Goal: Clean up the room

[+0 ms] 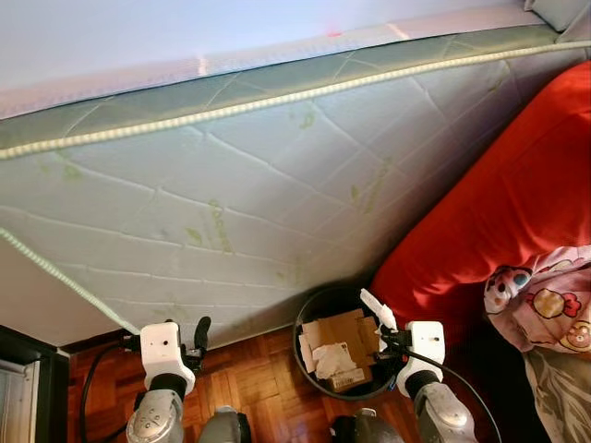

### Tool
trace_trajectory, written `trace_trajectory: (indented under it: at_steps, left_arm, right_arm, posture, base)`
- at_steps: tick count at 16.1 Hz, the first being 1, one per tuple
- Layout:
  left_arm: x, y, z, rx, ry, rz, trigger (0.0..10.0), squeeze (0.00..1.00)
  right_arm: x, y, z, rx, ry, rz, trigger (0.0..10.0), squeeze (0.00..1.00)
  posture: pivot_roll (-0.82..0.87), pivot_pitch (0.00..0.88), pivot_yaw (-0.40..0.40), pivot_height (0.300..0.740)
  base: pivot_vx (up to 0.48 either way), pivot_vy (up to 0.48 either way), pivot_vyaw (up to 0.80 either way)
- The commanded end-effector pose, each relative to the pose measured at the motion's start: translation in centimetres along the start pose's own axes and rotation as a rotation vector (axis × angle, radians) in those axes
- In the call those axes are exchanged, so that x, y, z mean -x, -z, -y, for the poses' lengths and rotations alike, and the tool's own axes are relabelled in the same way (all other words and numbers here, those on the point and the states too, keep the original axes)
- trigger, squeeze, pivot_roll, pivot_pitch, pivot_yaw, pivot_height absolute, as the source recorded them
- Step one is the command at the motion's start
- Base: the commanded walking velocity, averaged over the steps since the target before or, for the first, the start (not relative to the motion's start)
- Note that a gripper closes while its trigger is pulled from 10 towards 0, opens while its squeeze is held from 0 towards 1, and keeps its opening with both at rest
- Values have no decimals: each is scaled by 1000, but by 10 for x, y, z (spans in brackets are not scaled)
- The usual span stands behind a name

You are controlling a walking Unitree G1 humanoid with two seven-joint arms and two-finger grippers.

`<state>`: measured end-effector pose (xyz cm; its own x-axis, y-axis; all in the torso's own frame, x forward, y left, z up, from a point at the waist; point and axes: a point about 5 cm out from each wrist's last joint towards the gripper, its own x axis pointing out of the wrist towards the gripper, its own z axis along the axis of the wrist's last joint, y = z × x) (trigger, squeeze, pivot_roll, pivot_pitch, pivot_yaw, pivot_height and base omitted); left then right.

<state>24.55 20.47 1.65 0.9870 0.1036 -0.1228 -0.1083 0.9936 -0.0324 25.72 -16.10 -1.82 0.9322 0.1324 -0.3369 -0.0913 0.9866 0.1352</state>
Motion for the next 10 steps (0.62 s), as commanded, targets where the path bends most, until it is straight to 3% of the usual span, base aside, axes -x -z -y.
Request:
trace_trajectory:
  at_steps: [1, 10]
  left_arm:
    - [5, 8, -3, 16, -20, -44, 10000, 0]
    - [5, 10, -2, 19, -25, -58, 10000, 0]
  right_arm:
    - [3, 8, 0, -2, 5, -32, 10000, 0]
    - [4, 9, -2, -15, 0, -37, 10000, 0]
  posture:
    - [16, 216, -31, 666]
    - [16, 237, -29, 637]
  base:
    - [0, 0, 0]
    - [0, 0, 0]
